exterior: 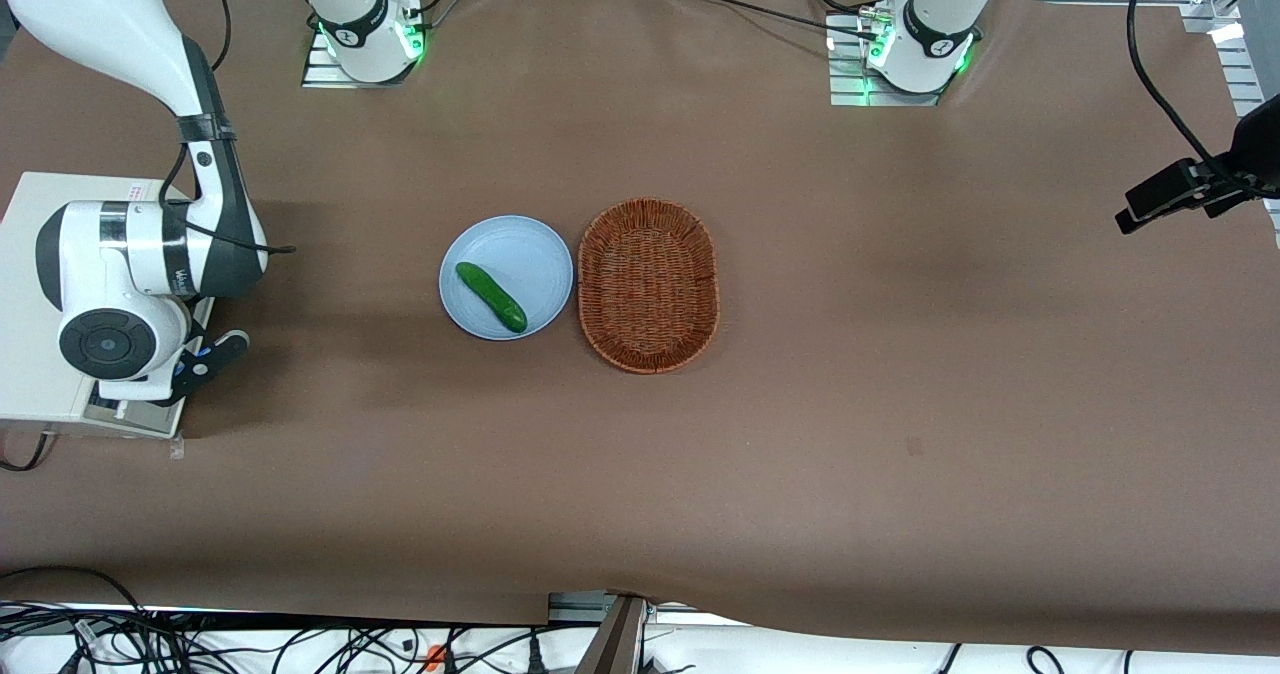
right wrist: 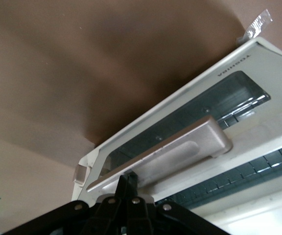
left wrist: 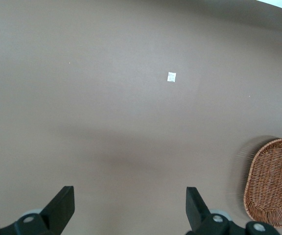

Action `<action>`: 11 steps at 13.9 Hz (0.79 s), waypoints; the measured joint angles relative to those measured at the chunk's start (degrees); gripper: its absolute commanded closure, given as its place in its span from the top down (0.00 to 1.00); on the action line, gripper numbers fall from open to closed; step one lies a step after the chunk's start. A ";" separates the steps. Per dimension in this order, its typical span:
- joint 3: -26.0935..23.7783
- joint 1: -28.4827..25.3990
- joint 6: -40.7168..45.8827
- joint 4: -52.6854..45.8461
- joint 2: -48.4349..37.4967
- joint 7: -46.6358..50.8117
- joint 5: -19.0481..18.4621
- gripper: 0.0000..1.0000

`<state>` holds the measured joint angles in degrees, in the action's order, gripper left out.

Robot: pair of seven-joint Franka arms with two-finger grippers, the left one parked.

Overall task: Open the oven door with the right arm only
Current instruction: 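Pull the handle down and outward with the right gripper, swinging the door open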

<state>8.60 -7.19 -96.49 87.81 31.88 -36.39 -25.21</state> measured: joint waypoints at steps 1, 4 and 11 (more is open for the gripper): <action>-0.15 -0.11 -0.18 0.06 0.08 0.34 0.40 0.00; -0.36 -0.62 -1.23 0.35 0.47 1.91 2.81 0.00; -0.97 -1.60 -4.72 0.46 3.26 5.97 8.74 0.00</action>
<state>7.63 -8.79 -101.20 88.27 35.14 -30.42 -16.47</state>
